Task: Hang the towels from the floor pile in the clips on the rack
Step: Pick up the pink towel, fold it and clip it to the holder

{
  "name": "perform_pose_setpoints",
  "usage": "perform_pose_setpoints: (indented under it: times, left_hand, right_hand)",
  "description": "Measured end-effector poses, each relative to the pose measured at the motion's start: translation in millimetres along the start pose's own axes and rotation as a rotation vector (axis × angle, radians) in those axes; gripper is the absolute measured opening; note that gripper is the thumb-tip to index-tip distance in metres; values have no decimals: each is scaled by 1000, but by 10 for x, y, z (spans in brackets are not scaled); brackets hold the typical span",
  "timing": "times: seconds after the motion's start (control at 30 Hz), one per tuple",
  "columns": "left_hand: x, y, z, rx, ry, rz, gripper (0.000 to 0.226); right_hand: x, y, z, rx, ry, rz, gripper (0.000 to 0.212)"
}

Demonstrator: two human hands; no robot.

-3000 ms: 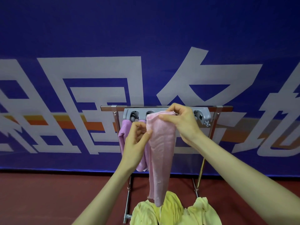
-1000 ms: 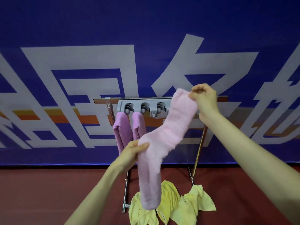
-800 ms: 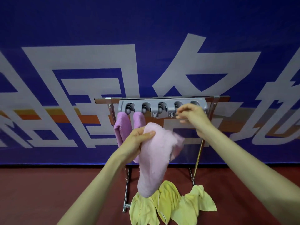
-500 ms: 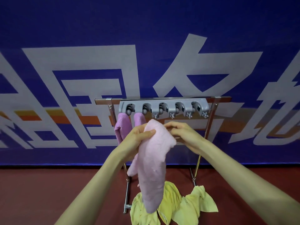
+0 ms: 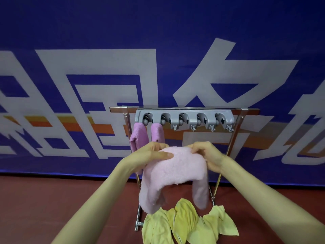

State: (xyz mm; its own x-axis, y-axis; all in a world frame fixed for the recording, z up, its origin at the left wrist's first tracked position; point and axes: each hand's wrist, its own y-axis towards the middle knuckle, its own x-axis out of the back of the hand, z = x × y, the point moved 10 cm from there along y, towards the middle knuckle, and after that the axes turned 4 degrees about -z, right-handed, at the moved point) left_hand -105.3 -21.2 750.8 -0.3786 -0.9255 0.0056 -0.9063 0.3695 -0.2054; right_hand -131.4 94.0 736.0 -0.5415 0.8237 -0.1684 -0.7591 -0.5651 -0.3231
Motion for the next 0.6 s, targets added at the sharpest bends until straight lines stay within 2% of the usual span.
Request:
perform_pose_setpoints:
  times: [0.07,0.13,0.2,0.33,0.43,0.6]
  left_hand:
    - [-1,25,161,69,13,38,40]
    - [-15,35,326,131,24,95,30]
    - [-19,34,429,159,41,148,23]
    - [26,111,537,179,-23,184,10]
    - [57,219,586,162,-109,163,18]
    - [88,458,572,64,-393,25,66]
  right_hand:
    - [-1,-14,-17,-48,-28,43,25]
    - [-12,-27,-68,-75,-185,112,32]
    - [13,-28,-109,-89,-242,139,34]
    - [108,37,-126,-84,-121,148,37]
    - [199,149,-144,-81,33,83,56]
    - [298,313,-8,25,237,-3,45]
